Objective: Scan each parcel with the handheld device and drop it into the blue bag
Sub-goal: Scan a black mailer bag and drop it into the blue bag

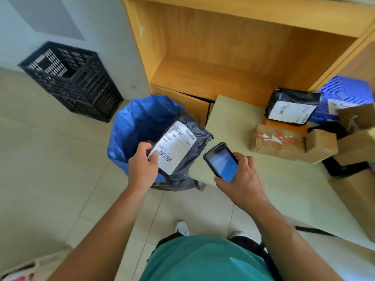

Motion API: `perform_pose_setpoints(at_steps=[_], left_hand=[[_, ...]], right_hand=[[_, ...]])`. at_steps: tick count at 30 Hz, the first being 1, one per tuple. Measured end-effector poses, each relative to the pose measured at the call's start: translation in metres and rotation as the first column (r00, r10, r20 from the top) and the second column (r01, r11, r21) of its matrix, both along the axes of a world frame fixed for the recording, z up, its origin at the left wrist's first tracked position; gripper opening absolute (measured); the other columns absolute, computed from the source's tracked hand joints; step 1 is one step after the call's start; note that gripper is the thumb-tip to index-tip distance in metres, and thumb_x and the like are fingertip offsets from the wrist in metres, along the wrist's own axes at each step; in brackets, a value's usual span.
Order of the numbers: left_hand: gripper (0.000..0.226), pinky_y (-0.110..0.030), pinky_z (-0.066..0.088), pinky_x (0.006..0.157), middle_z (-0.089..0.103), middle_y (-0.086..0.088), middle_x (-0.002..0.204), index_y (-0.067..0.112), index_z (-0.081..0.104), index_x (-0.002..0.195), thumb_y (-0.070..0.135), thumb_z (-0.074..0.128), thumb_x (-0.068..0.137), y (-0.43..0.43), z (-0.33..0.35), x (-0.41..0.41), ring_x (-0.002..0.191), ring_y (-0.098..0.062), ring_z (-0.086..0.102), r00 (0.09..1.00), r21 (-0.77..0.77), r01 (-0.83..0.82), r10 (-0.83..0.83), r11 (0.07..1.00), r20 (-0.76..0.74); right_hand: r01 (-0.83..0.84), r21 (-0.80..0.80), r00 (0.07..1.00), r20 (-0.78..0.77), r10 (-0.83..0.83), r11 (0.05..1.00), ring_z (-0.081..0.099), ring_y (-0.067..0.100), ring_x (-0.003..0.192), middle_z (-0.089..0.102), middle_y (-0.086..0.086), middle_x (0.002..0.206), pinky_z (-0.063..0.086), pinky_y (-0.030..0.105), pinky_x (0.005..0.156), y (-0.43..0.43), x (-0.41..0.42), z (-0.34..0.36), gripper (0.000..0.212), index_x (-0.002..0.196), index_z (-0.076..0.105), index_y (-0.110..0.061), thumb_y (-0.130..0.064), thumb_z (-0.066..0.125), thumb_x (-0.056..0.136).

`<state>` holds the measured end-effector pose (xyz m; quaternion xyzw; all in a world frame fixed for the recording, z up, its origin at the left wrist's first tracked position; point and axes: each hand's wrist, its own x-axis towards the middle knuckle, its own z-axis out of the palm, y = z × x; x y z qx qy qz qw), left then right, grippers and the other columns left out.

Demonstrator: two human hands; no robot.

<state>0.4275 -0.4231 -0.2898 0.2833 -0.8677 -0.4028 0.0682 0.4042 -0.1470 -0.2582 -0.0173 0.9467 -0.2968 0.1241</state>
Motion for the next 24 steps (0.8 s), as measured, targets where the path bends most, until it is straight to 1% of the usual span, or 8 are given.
perform_pose_setpoints(at_steps=[4, 8, 10, 12, 16, 19, 21, 24], left_hand=[[0.005, -0.025, 0.038, 0.064, 0.061, 0.002, 0.091, 0.015, 0.053, 0.102, 0.019, 0.055, 0.100, -0.035, -0.011, 0.002, 0.090, -0.026, 0.057, 0.989, 0.079, -0.147, 0.146, 0.986, 0.008], [0.005, -0.035, 0.044, 0.068, 0.057, 0.007, 0.081, 0.016, 0.053, 0.096, 0.019, 0.056, 0.099, -0.049, -0.017, 0.005, 0.084, -0.027, 0.056, 0.953, 0.153, -0.302, 0.304, 0.941, 0.008], [0.006, -0.044, 0.054, 0.078, 0.060, 0.007, 0.084, 0.028, 0.052, 0.091, 0.028, 0.057, 0.095, -0.055, -0.016, 0.006, 0.087, -0.030, 0.060, 0.934, 0.201, -0.353, 0.358, 0.914, 0.016], [0.005, -0.057, 0.058, 0.083, 0.064, 0.006, 0.089, 0.035, 0.051, 0.089, 0.038, 0.055, 0.087, -0.063, -0.015, 0.008, 0.091, -0.029, 0.065, 0.908, 0.233, -0.412, 0.417, 0.881, 0.029], [0.005, -0.058, 0.058, 0.086, 0.067, 0.006, 0.095, 0.041, 0.051, 0.089, 0.038, 0.055, 0.089, -0.076, -0.009, 0.004, 0.095, -0.028, 0.066, 0.858, 0.252, -0.498, 0.513, 0.830, 0.007], [0.006, -0.058, 0.059, 0.087, 0.067, 0.005, 0.097, 0.036, 0.052, 0.092, 0.034, 0.057, 0.092, -0.081, -0.012, 0.001, 0.099, -0.029, 0.067, 0.836, 0.281, -0.533, 0.549, 0.798, 0.025], [0.008, -0.057, 0.060, 0.086, 0.067, -0.001, 0.102, 0.028, 0.053, 0.094, 0.024, 0.060, 0.097, -0.082, -0.023, -0.004, 0.103, -0.031, 0.067, 0.804, 0.382, -0.568, 0.591, 0.729, 0.067], [0.004, -0.048, 0.061, 0.077, 0.065, -0.013, 0.114, 0.015, 0.055, 0.103, 0.013, 0.058, 0.101, -0.084, -0.046, -0.016, 0.105, -0.036, 0.066, 0.756, 0.535, -0.609, 0.632, 0.585, 0.170]], right_hand=[[0.017, -0.112, 1.000, 0.027, -0.014, 0.994, 0.051, 0.015, 0.098, 0.041, -0.006, 0.117, 0.045, 0.030, 0.082, -0.029, -0.013, -0.004, 0.077, 0.140, 0.041, -0.022, -0.046, 0.078, 0.077], [0.007, -0.159, 0.997, 0.081, 0.006, 0.987, 0.049, 0.011, 0.094, 0.042, -0.004, 0.116, 0.039, 0.025, 0.077, -0.042, -0.028, -0.005, 0.071, 0.137, 0.043, -0.021, -0.044, 0.078, 0.080], [-0.004, -0.164, 0.997, 0.082, 0.017, 0.986, 0.048, 0.008, 0.091, 0.043, -0.005, 0.115, 0.038, 0.023, 0.073, -0.045, -0.040, -0.005, 0.070, 0.137, 0.043, -0.021, -0.043, 0.078, 0.080], [-0.018, -0.181, 0.996, 0.080, 0.033, 0.983, 0.050, 0.010, 0.091, 0.042, -0.005, 0.114, 0.040, 0.024, 0.073, -0.049, -0.055, -0.005, 0.070, 0.137, 0.044, -0.020, -0.042, 0.079, 0.080], [-0.056, -0.248, 0.996, 0.060, 0.073, 0.967, 0.052, 0.016, 0.100, 0.043, -0.005, 0.117, 0.044, 0.030, 0.079, -0.065, -0.087, -0.005, 0.070, 0.137, 0.045, -0.019, -0.040, 0.080, 0.080], [-0.092, -0.254, 0.993, 0.048, 0.108, 0.963, 0.052, 0.017, 0.104, 0.045, -0.003, 0.119, 0.047, 0.032, 0.084, -0.075, -0.093, -0.009, 0.072, 0.137, 0.046, -0.019, -0.040, 0.082, 0.079], [-0.091, -0.251, 0.992, 0.067, 0.111, 0.964, 0.052, 0.014, 0.101, 0.045, -0.003, 0.119, 0.046, 0.029, 0.082, -0.076, -0.090, -0.013, 0.072, 0.137, 0.046, -0.020, -0.041, 0.082, 0.078], [-0.066, -0.245, 0.992, 0.090, 0.090, 0.967, 0.053, 0.009, 0.094, 0.046, -0.005, 0.117, 0.044, 0.022, 0.074, -0.075, -0.085, -0.015, 0.071, 0.136, 0.046, -0.022, -0.043, 0.082, 0.077]])
